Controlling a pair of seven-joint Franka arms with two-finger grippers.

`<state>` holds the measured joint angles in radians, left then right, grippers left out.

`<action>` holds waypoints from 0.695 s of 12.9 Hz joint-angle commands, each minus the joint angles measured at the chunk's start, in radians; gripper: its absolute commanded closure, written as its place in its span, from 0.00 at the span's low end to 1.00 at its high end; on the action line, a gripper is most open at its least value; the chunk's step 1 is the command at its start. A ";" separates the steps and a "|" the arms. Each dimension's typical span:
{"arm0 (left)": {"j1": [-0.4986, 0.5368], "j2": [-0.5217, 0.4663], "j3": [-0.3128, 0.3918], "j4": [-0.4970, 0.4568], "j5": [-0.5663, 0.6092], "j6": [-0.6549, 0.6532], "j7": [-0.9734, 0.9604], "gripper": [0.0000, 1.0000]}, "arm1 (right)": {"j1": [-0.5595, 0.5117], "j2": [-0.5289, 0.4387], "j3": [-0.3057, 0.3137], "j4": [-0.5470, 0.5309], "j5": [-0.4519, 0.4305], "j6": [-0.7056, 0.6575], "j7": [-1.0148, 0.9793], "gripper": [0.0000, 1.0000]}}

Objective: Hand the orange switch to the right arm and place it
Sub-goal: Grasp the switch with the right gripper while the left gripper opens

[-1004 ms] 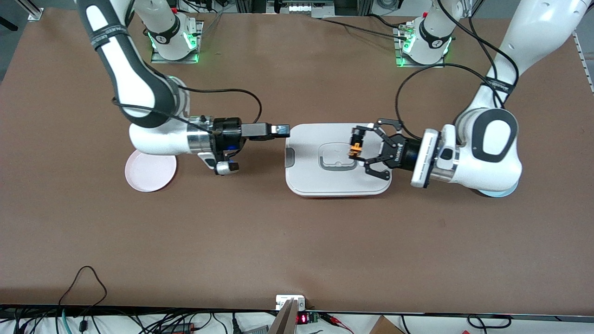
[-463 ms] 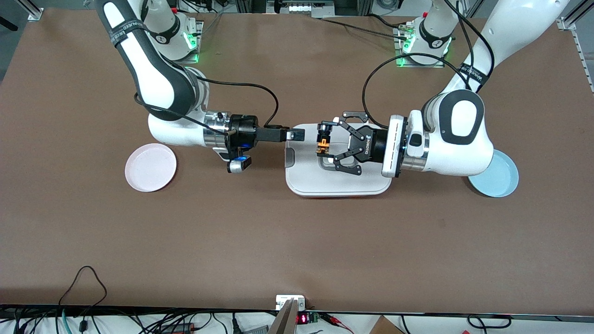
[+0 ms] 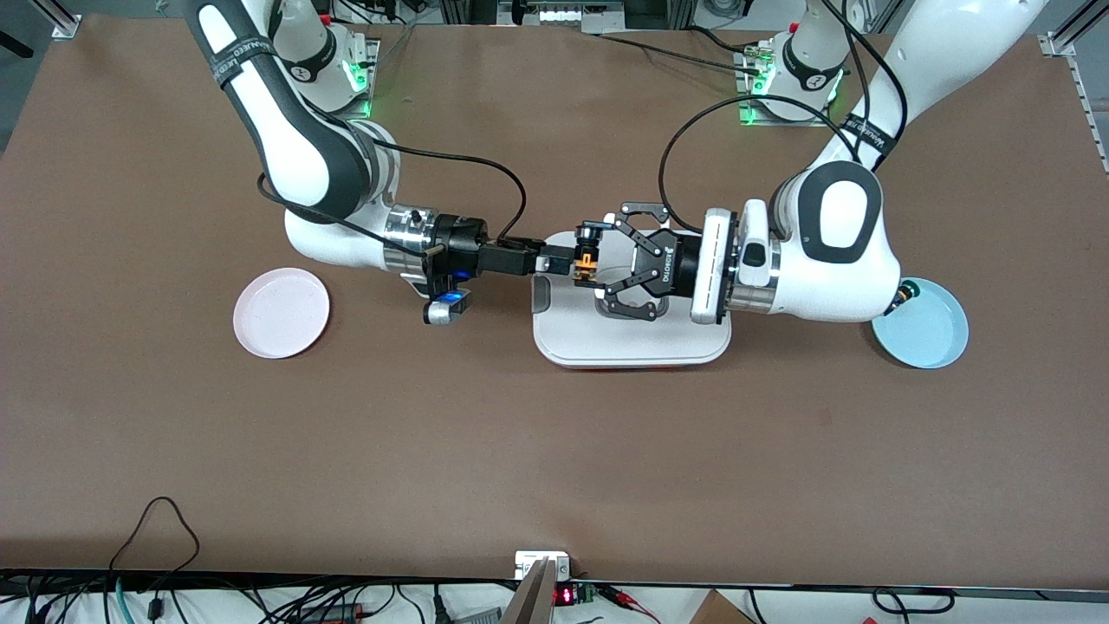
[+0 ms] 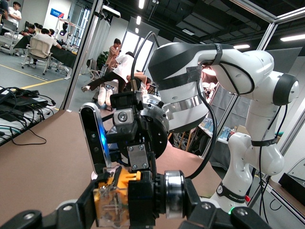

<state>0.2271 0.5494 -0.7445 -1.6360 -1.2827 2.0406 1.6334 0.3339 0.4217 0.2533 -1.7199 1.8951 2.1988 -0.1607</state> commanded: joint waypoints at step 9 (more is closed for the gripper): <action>-0.002 0.001 -0.007 -0.001 -0.040 0.016 0.020 0.67 | 0.005 -0.037 0.009 0.000 0.024 0.025 -0.010 0.54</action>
<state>0.2243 0.5503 -0.7444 -1.6367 -1.2905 2.0449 1.6330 0.3376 0.4032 0.2544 -1.7159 1.8961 2.2112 -0.1616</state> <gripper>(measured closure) 0.278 0.225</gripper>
